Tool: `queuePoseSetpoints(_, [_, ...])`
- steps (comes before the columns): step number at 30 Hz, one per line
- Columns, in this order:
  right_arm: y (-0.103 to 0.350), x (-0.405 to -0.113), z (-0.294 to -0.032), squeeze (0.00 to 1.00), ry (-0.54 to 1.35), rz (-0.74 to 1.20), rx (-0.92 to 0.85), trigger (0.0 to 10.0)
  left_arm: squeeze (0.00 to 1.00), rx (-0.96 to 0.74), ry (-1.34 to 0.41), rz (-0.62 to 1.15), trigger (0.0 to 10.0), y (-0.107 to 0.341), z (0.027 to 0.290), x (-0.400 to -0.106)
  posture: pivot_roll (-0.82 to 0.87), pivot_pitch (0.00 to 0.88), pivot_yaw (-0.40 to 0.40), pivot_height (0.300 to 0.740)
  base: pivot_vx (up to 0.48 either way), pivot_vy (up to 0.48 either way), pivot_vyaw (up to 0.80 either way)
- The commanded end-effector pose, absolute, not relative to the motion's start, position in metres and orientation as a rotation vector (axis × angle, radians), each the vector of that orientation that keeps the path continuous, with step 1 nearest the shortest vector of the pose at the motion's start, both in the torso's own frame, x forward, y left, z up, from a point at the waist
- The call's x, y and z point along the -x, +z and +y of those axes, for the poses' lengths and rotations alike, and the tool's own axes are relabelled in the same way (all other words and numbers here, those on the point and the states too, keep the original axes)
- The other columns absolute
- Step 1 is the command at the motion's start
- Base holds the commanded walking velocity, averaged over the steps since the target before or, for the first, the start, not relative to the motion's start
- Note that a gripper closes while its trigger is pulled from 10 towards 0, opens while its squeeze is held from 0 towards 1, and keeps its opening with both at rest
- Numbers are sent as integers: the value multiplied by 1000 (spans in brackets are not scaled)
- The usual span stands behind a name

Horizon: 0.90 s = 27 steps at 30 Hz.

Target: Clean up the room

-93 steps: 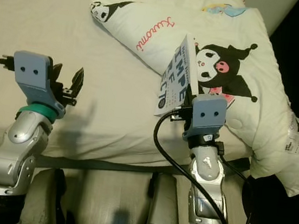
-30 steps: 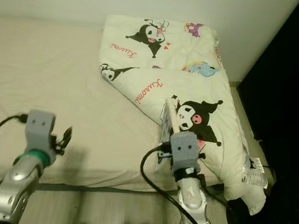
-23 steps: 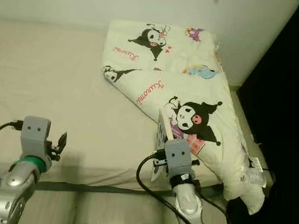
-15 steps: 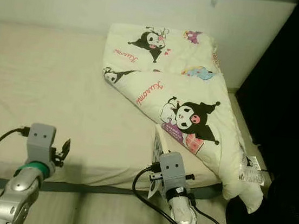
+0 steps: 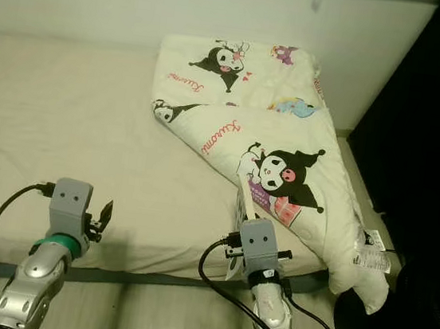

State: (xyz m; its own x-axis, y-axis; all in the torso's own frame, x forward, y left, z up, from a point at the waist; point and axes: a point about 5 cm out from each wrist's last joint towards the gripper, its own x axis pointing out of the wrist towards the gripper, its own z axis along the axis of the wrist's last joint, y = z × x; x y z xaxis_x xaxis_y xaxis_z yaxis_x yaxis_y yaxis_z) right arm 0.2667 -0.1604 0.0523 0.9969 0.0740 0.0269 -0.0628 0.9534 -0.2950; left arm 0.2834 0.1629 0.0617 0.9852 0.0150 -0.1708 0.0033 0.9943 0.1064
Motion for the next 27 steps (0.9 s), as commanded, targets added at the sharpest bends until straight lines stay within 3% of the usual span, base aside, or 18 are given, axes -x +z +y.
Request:
queuePoseSetpoints(1, [56,-268,-158,0,70,-72,310,10000,0,-123,20,216,10000,51,168,-277,-127,54,59,725,0,0,781])
queuePoseSetpoints(27, [57,-268,-155,0,71,-93,308,10000,0,-164,10,228,10000,49,167,-277,-119,68,66,725,0,0,777])
